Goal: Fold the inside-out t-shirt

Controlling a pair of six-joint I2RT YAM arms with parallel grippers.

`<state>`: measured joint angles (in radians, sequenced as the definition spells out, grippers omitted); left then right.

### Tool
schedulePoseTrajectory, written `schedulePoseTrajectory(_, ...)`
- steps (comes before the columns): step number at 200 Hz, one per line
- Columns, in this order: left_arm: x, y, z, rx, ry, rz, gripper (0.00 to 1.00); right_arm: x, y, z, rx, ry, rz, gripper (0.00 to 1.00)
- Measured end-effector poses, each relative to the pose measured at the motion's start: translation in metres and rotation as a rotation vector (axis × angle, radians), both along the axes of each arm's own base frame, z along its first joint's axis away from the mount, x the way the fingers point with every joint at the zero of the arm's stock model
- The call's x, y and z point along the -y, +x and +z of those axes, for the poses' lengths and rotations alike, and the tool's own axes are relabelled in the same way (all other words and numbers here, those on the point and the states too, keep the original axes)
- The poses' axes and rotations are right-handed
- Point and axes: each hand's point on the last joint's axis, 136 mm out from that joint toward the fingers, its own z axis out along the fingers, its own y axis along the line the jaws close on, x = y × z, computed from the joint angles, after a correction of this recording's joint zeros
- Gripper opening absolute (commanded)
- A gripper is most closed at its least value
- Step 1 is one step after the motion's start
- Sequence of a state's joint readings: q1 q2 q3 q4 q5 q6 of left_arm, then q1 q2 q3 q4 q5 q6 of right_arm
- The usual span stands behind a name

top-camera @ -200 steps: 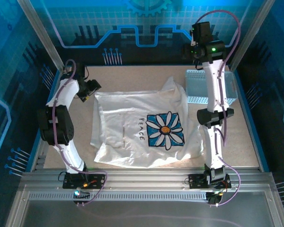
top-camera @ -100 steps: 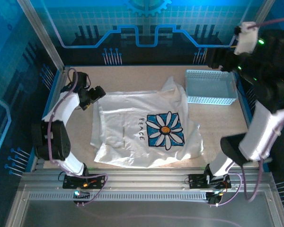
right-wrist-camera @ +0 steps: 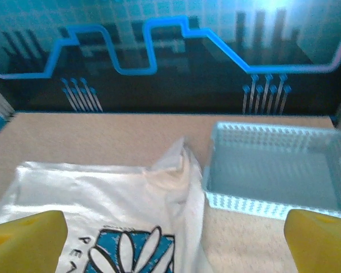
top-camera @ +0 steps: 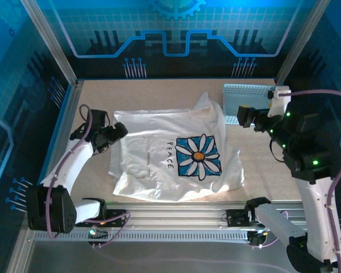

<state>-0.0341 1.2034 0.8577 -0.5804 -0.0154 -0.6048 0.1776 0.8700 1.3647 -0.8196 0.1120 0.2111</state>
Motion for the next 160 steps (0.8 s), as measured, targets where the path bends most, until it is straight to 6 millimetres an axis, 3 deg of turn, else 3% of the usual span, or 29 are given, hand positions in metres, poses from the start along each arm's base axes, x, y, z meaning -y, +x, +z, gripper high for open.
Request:
schedulePoseTrajectory(9,0.002,-0.013,-0.006,-0.025,0.0,0.005,0.94,0.002,0.0,-0.025,-0.056,-0.002,-0.019,0.98)
schedulePoseTrajectory(27,0.007,-0.044,-0.024,-0.08,0.002,0.008,0.94,0.005,-0.003,-0.098,-0.241,0.0,-0.053,0.97)
schedulePoseTrajectory(47,0.018,-0.069,-0.046,-0.148,0.004,-0.021,0.94,0.008,-0.019,-0.183,-0.483,0.001,-0.093,0.96)
schedulePoseTrajectory(57,0.023,-0.078,-0.056,-0.179,0.006,-0.039,0.94,0.009,-0.031,-0.21,-0.584,0.001,-0.116,0.93)
schedulePoseTrajectory(69,0.029,-0.085,-0.063,-0.208,0.009,-0.06,0.92,0.011,-0.036,-0.221,-0.648,0.02,-0.147,0.89)
schedulePoseTrajectory(98,0.037,-0.089,-0.074,-0.256,0.026,-0.089,0.84,0.024,-0.027,-0.231,-0.668,0.16,-0.26,0.87)
schedulePoseTrajectory(113,0.039,-0.091,-0.081,-0.288,0.037,-0.093,0.79,0.029,-0.031,-0.252,-0.706,0.207,-0.311,0.86)
schedulePoseTrajectory(147,0.038,-0.09,-0.092,-0.326,0.063,-0.089,0.59,0.022,-0.046,-0.304,-0.847,0.252,-0.338,0.76)
schedulePoseTrajectory(160,0.037,-0.089,-0.094,-0.329,0.074,-0.086,0.46,0.018,-0.044,-0.315,-0.885,0.27,-0.328,0.66)
